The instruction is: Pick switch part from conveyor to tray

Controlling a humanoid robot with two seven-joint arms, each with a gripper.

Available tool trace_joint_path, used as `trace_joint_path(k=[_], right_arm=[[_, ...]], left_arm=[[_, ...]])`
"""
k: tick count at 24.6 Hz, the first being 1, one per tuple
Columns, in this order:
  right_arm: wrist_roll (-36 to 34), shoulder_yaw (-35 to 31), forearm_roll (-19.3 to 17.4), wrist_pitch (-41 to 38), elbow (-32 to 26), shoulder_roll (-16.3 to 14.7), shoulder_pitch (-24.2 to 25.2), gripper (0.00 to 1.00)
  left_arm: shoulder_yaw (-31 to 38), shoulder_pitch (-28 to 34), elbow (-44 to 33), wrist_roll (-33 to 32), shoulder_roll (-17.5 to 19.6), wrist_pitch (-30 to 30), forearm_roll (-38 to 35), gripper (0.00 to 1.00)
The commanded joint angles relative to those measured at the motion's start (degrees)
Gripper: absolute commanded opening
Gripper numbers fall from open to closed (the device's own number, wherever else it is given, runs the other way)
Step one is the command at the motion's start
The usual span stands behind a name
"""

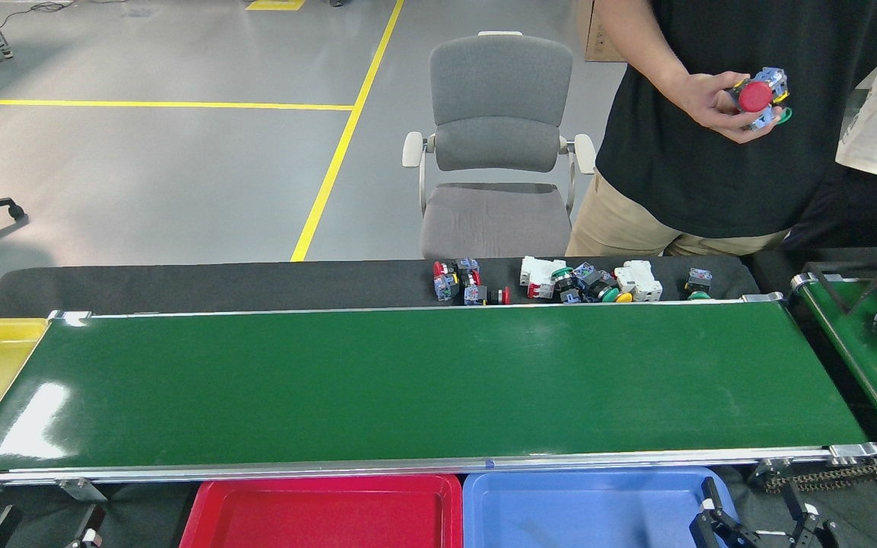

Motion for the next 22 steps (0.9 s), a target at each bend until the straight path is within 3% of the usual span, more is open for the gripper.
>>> trace_joint_path(k=[1,9,13,22], right_arm=[[-0.34,-0.17,0.08,-0.49,-0.85,-0.03,-0.57,0.98],[-0.16,-0.09,-0.01,-0.84,-0.68,0.15,-1.19,0.98],[-1.04,0.0,-0.01,-0.84,-0.59,1.82,-1.28,0.98],[-1.57,2.9,-0.01,-0.4,-0.5,1.29,-1.19,0.98]], left_arm=[[0.99,0.18,-1.24,0.25,0.26,0.14,0.01,1.0],[1.34,0.09,-1.59,0.51,0.7,0.14,0.1,1.0],[2.4,0.09,-1.77,0.6,0.88,-0.21,0.19,1.0],[3.19,-0.35,-1.59,0.6,0.17,-0.56,0.19,1.0]])
